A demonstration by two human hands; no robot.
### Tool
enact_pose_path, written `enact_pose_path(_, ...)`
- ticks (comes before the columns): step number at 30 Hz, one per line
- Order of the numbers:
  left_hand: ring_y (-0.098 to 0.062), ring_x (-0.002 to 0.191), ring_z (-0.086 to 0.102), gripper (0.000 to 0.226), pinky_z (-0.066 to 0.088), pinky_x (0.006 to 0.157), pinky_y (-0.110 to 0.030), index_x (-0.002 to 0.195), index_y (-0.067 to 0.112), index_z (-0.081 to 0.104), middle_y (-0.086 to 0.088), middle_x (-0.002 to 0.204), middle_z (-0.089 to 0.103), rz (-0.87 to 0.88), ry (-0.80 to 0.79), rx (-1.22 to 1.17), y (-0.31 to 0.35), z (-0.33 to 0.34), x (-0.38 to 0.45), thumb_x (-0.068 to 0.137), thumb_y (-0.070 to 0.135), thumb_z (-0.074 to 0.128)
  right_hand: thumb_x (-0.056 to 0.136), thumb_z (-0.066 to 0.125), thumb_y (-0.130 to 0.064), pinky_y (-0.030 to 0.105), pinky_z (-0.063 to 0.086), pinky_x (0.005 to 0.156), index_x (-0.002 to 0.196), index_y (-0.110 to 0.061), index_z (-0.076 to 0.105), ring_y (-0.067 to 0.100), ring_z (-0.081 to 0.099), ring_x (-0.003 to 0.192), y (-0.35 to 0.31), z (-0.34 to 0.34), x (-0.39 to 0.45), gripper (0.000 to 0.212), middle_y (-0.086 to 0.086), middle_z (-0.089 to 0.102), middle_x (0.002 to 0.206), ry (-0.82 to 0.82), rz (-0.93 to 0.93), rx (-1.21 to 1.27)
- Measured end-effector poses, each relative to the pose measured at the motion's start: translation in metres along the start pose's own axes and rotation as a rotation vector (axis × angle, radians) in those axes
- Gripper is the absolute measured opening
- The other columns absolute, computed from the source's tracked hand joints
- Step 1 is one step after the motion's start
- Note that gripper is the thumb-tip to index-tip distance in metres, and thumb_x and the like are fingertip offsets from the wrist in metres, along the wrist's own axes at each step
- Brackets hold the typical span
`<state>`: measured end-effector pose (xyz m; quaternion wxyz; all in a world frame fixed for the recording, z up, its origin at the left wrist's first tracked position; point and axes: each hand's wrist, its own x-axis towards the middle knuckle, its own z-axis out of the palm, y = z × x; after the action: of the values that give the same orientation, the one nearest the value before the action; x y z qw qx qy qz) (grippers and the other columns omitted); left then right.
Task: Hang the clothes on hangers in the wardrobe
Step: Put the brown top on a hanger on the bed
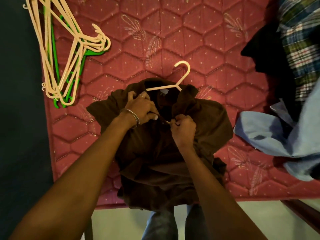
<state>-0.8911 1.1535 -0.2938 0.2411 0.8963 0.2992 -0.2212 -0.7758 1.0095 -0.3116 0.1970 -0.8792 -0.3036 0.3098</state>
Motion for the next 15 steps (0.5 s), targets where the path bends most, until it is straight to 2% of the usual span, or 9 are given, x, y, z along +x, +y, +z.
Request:
enact_pose_path(2, -0.011, 0.121, 0.041, 0.019, 0.018, 0.103, -0.044, 0.102, 0.037, 0.071, 0.017, 0.110, 0.065, 0.040, 0.078, -0.132, -0.001, -0.001, 0.003, 0.086, 0.040, 0.060, 0.089, 0.063, -0.012, 0.020, 0.043, 0.065, 0.085, -0.007, 0.067, 0.013, 0.059, 0.071, 0.001, -0.006, -0.002, 0.008, 0.007, 0.065, 0.080, 0.042, 0.101, 0.320)
enact_pose_path(3, -0.012, 0.117, 0.048, 0.018, 0.025, 0.105, -0.042, 0.100, 0.033, 0.072, 0.012, 0.108, 0.068, 0.045, 0.116, -0.245, 0.001, -0.002, 0.005, 0.086, 0.036, 0.061, 0.090, 0.062, -0.012, 0.022, 0.044, 0.064, 0.083, -0.010, 0.066, 0.010, 0.057, 0.067, 0.000, -0.009, -0.004, 0.009, 0.002, 0.064, 0.075, 0.027, 0.185, 0.496)
enact_pose_path(6, -0.019, 0.099, 0.063, 0.017, 0.045, 0.093, -0.036, 0.098, 0.019, 0.074, -0.002, 0.100, 0.072, -0.061, 0.127, -0.502, 0.010, -0.009, 0.009, 0.089, 0.025, 0.061, 0.094, 0.057, -0.010, 0.021, 0.047, 0.061, 0.087, -0.012, 0.064, 0.005, 0.055, 0.064, -0.007, -0.020, -0.007, 0.011, -0.006, 0.060, 0.073, -0.108, 0.327, 0.856)
enact_pose_path(8, -0.018, 0.094, 0.062, 0.014, 0.045, 0.083, -0.028, 0.095, 0.017, 0.072, -0.002, 0.096, 0.070, -0.186, 0.045, -0.578, 0.016, -0.013, 0.013, 0.091, 0.023, 0.060, 0.095, 0.054, -0.007, 0.022, 0.046, 0.061, 0.082, -0.013, 0.063, 0.005, 0.051, 0.062, -0.011, -0.026, -0.007, 0.017, -0.006, 0.057, 0.071, -0.181, 0.369, 1.013)
enact_pose_path(10, -0.015, 0.093, 0.060, 0.010, 0.043, 0.079, -0.025, 0.090, 0.018, 0.071, 0.000, 0.092, 0.067, -0.289, -0.037, -0.700, 0.019, -0.016, 0.014, 0.091, 0.021, 0.061, 0.095, 0.053, -0.007, 0.025, 0.045, 0.065, 0.075, -0.017, 0.062, 0.006, 0.053, 0.064, -0.013, -0.029, -0.005, 0.025, -0.007, 0.057, 0.068, -0.224, 0.432, 1.126)
enact_pose_path(13, -0.011, 0.089, 0.061, 0.009, 0.046, 0.083, -0.025, 0.091, 0.016, 0.072, 0.004, 0.085, 0.066, -0.359, -0.079, -0.879, 0.019, -0.019, 0.012, 0.090, 0.017, 0.062, 0.096, 0.053, -0.008, 0.033, 0.045, 0.076, 0.073, -0.019, 0.061, 0.010, 0.059, 0.076, -0.009, -0.030, -0.002, 0.026, -0.007, 0.061, 0.071, -0.277, 0.468, 1.185)
enact_pose_path(15, -0.011, 0.096, 0.064, 0.011, 0.048, 0.091, -0.026, 0.095, 0.015, 0.073, 0.004, 0.089, 0.069, -0.349, -0.117, -1.017, 0.017, -0.021, 0.009, 0.088, 0.015, 0.065, 0.096, 0.051, -0.007, 0.035, 0.044, 0.081, 0.073, -0.018, 0.060, 0.012, 0.059, 0.080, -0.006, -0.031, -0.001, 0.027, -0.005, 0.061, 0.074, -0.293, 0.489, 1.250)
